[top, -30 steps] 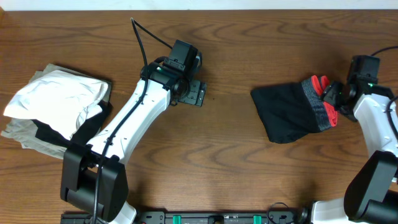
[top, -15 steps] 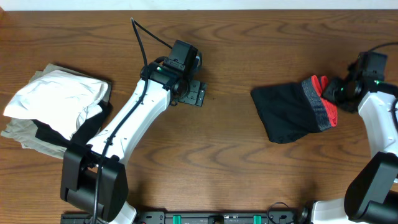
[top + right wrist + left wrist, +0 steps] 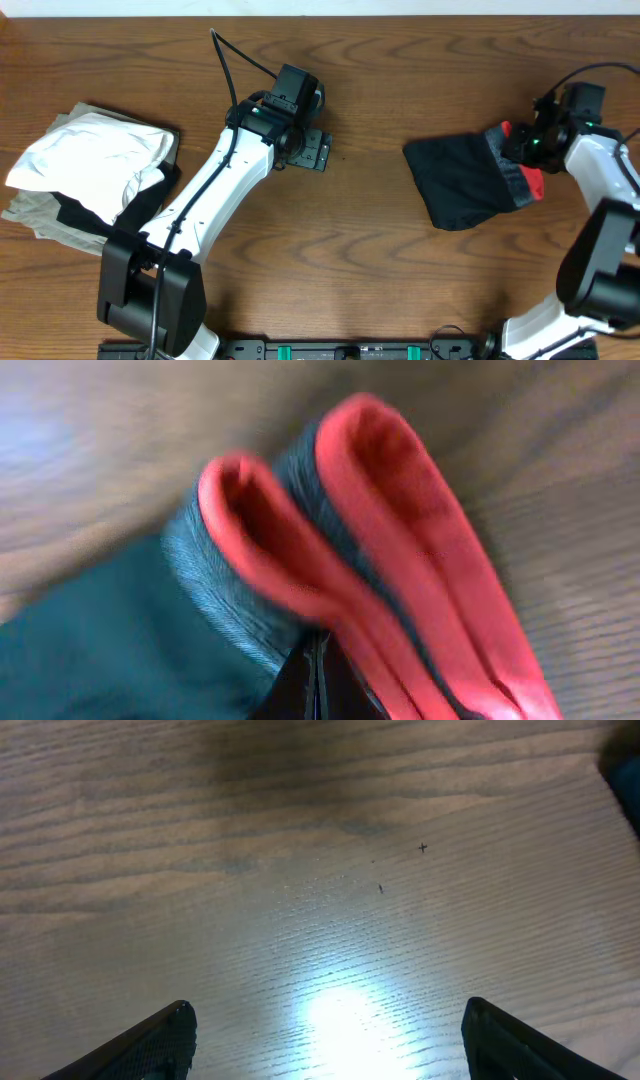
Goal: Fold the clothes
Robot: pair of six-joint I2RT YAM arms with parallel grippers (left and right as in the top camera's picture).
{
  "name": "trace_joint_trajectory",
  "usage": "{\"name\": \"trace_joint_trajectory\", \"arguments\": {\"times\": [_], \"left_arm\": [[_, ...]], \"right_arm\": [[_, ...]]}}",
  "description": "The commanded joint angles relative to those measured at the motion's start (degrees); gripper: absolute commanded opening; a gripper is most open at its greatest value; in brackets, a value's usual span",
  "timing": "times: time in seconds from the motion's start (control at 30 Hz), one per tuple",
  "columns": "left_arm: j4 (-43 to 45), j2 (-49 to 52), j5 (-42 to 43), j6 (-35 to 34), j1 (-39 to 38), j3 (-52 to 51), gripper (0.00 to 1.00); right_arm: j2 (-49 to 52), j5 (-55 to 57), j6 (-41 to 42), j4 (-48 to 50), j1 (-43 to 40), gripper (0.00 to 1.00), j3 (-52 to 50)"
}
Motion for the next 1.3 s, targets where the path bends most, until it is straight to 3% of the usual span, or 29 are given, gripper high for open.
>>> {"name": "trace_joint_trajectory", "arguments": {"times": [0.0, 0.37, 0.67, 0.83, 1.07, 1.27], "left_arm": [[-0.3, 0.0, 0.2, 0.7, 0.2, 0.6, 0.85], [-0.3, 0.0, 0.2, 0.7, 0.2, 0.6, 0.85], [-0.3, 0.0, 0.2, 0.7, 0.2, 0.6, 0.86], [-0.3, 0.0, 0.2, 0.8, 0.2, 0.6, 0.93], [-0.3, 0.0, 3.4, 2.8, 0.2, 0.6, 0.99], [-0.2, 0.0, 3.4, 3.0, 0.2, 0.6, 0.98]], "right_arm": [[1.8, 9.7, 4.2, 0.1, -0.5, 0.01, 0.7], [1.7, 8.3, 4.5, -0.2, 0.0, 0.01, 0.8], [-7.6, 4.6, 5.6, -0.4, 0.2, 0.01, 0.8], [-10.6, 8.3, 5.6, -2.2, 0.3, 0.01, 0.8], [-6.9, 9.5, 5.6, -4.0, 1.2, 0.01, 0.3], [-0.7, 14.1, 5.8, -2.4, 2.8, 0.01, 0.2]]}}
